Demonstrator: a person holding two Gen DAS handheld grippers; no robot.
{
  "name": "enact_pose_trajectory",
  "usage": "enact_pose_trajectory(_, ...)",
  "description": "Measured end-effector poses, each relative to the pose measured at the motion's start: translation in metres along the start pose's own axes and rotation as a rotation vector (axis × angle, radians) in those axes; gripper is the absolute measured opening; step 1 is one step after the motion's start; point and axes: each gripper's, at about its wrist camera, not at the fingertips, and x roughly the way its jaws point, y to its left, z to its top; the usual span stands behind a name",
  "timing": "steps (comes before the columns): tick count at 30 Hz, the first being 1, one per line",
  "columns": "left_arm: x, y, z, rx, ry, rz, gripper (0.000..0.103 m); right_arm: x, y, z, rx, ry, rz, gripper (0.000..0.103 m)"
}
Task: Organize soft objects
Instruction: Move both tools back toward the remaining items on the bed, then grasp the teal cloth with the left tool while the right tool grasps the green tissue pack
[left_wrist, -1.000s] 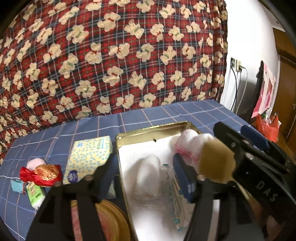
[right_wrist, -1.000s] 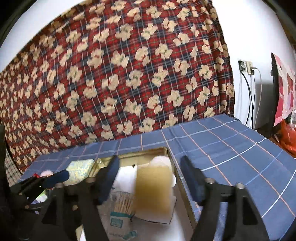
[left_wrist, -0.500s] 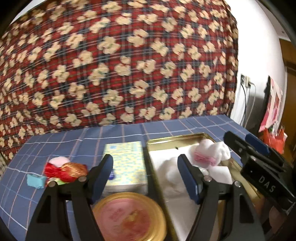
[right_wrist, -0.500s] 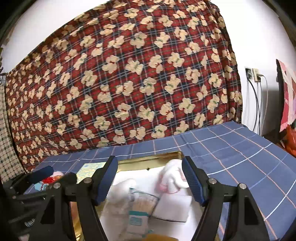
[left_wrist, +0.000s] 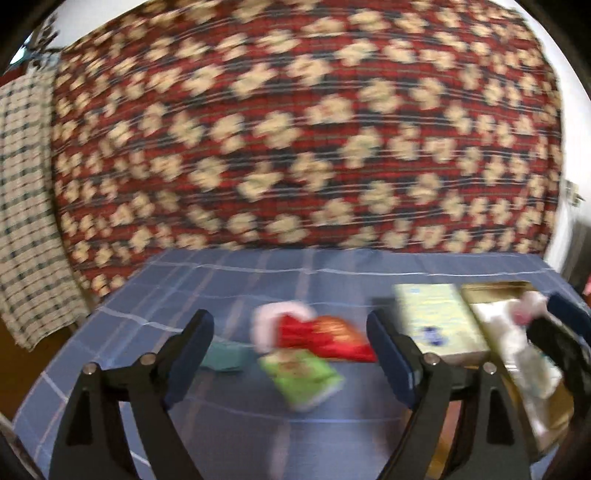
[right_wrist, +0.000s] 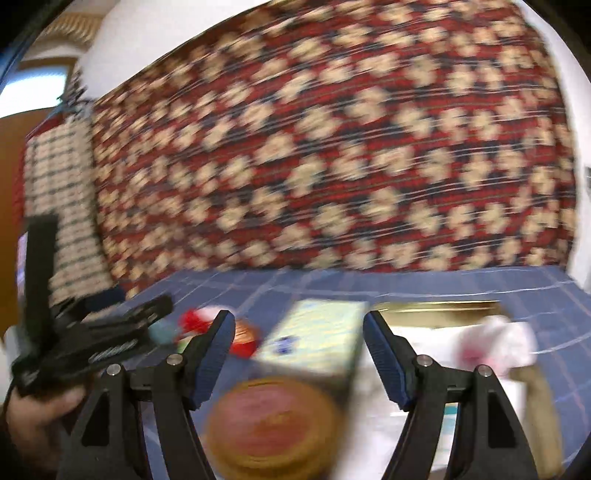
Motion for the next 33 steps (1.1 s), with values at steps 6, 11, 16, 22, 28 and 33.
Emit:
enact_pose_trajectory(6, 0.036, 0.06, -0.009, -0.037, 0.096, 0.117, 0.087, 0.042, 0.084, -0.009, -0.131, 0.125, 0.116, 0.074)
enact_pose_trajectory(11, 0.052, 0.093, -0.018, -0.082, 0.149, 0.143, 0.087, 0.09, 0.126, -0.017, -0.162, 0.253, 0.122, 0.074)
enact_pose_trajectory(16, 0.066, 0.117, -0.023, -0.149, 0.193, 0.123, 0.088, 0.136, 0.146, -0.03, -0.171, 0.391, 0.071, 0.074)
enact_pose_trajectory(22, 0.075, 0.118, -0.027, -0.148, 0.21, 0.095, 0.088, 0.165, 0.146, -0.041, -0.189, 0.476, -0.006, 0.074)
enact_pose_trajectory(28, 0.083, 0.112, -0.029, -0.118, 0.237, 0.077, 0.088, 0.186, 0.148, -0.047, -0.195, 0.53, -0.004, 0.073)
enact_pose_trajectory(33, 0.087, 0.11, -0.032, -0.111, 0.25, 0.066, 0.088, 0.195, 0.143, -0.051, -0.162, 0.568, 0.018, 0.055)
